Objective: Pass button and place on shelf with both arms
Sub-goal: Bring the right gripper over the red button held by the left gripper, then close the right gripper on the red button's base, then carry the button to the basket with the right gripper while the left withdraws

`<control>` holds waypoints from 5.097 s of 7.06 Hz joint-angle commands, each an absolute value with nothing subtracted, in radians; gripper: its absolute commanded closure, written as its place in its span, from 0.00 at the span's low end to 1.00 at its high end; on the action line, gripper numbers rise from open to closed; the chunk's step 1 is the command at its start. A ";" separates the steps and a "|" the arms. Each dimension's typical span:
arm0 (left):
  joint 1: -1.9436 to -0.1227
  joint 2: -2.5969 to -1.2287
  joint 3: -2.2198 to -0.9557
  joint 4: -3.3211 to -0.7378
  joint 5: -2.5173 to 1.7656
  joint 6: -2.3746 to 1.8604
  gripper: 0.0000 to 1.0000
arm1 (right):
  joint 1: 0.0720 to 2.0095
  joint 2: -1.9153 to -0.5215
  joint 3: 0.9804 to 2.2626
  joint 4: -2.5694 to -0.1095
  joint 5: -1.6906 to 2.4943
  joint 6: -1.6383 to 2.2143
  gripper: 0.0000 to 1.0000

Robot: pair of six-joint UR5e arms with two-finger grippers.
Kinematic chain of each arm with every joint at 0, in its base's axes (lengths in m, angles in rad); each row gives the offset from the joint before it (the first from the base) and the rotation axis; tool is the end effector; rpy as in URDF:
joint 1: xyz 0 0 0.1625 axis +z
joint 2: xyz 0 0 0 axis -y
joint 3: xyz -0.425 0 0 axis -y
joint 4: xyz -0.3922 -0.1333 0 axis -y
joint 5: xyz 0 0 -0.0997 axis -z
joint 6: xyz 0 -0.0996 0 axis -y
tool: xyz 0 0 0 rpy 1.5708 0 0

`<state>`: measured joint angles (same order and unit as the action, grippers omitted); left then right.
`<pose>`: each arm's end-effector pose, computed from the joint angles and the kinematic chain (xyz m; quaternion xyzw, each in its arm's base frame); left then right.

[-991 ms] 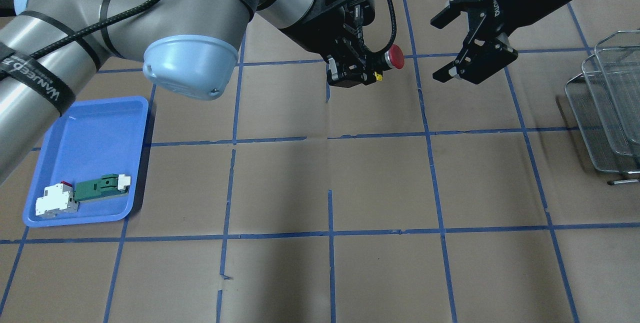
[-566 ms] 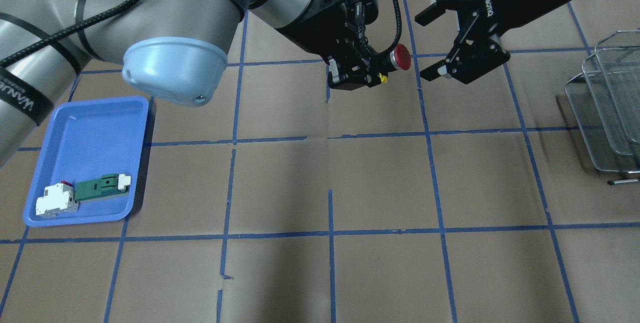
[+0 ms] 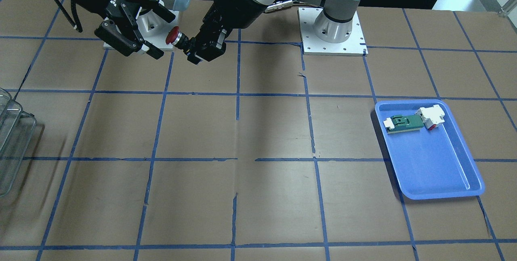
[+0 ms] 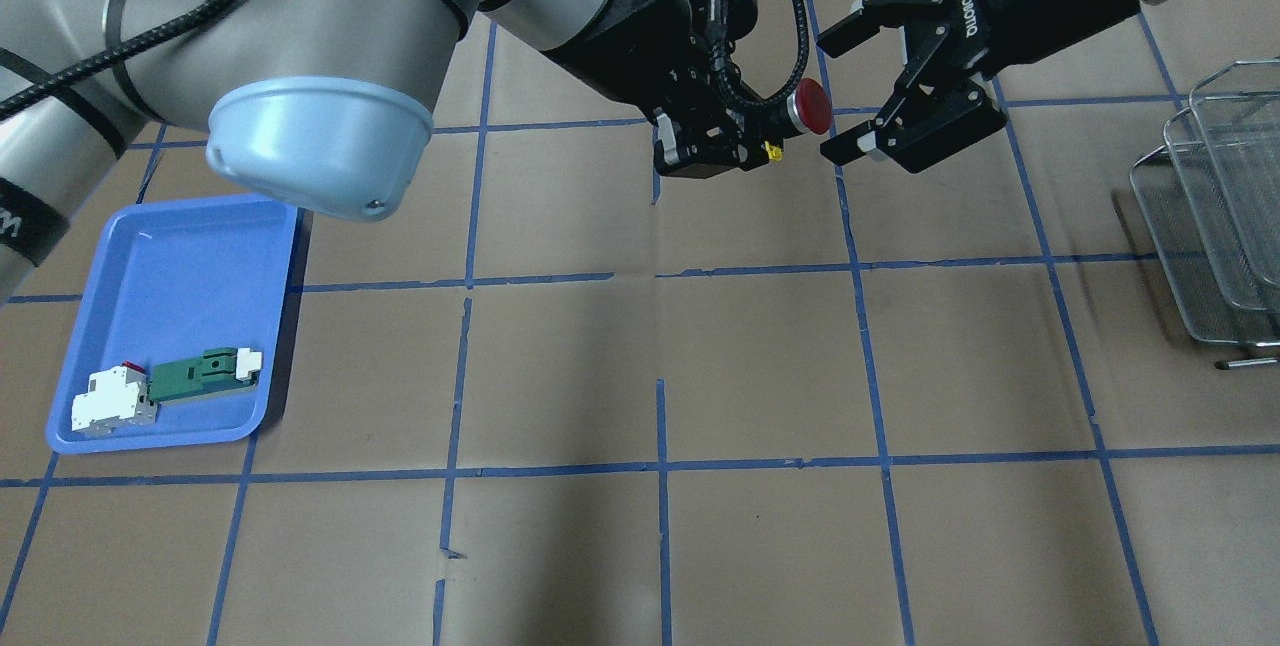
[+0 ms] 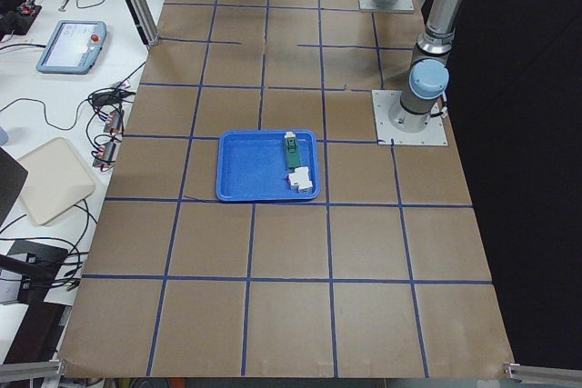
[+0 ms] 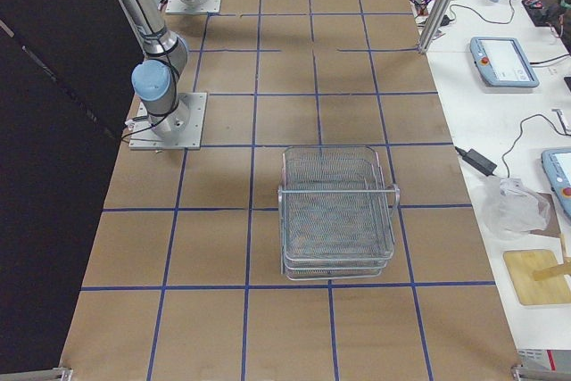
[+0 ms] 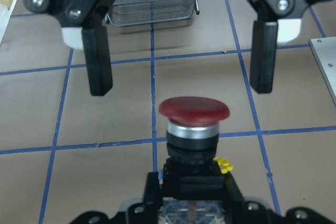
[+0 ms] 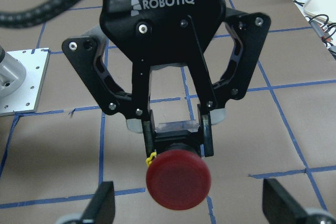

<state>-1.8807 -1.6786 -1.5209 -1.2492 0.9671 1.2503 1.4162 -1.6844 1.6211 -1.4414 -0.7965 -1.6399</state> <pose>-0.3500 -0.4706 0.5092 -0.6935 -0.6453 0.2454 0.2059 0.1331 -0.4640 0.5319 -0.6167 0.6902 -0.2759 0.2593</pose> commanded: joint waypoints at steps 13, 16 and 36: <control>-1.873 -1.663 -1.548 -1.244 0.960 1.252 1.00 | 1.442 -1.726 1.677 -1.447 -0.787 -1.635 0.00; -1.873 -1.661 -1.546 -1.244 0.960 1.252 1.00 | 1.442 -1.726 1.675 -1.443 -0.746 -1.632 0.00; -1.708 -1.565 -1.614 -1.443 1.513 0.885 0.00 | 0.841 -1.420 1.573 -1.777 -1.179 -1.989 1.00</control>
